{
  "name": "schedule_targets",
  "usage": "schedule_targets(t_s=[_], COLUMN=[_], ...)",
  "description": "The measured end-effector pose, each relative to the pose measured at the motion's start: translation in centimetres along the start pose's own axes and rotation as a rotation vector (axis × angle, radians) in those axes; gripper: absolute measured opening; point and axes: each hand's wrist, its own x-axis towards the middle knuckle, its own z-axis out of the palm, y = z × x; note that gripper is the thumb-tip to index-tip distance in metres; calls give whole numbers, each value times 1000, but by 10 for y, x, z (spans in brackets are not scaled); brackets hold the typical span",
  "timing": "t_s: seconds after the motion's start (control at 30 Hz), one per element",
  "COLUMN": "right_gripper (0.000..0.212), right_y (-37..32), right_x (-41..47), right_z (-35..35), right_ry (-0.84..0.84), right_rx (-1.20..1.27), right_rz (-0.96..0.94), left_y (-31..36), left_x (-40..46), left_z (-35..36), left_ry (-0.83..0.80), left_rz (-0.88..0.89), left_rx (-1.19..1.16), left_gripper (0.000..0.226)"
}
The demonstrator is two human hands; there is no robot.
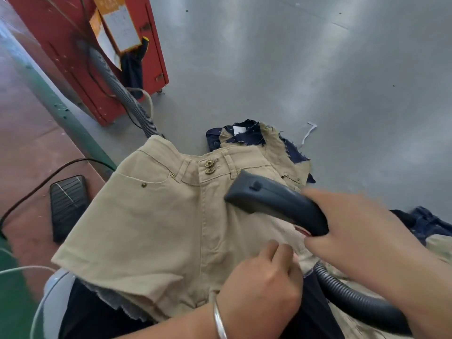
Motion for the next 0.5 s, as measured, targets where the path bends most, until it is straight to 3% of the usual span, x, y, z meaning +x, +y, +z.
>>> schedule_targets(t_s=[0.2, 0.3, 0.5], right_gripper=[19, 14, 21], right_y=[-19, -5, 18], right_x=[67, 71, 38], right_z=[-6, -19, -33], right_ry=[244, 331, 339], right_rx=[84, 236, 329], right_rz=[50, 47, 75], left_y=[0, 3, 2], left_x=[-4, 4, 75], left_z=[5, 2, -9], left_ry=[-1, -89, -116], left_rz=[-60, -54, -47], left_rx=[-44, -85, -123], left_gripper=[16, 5, 8])
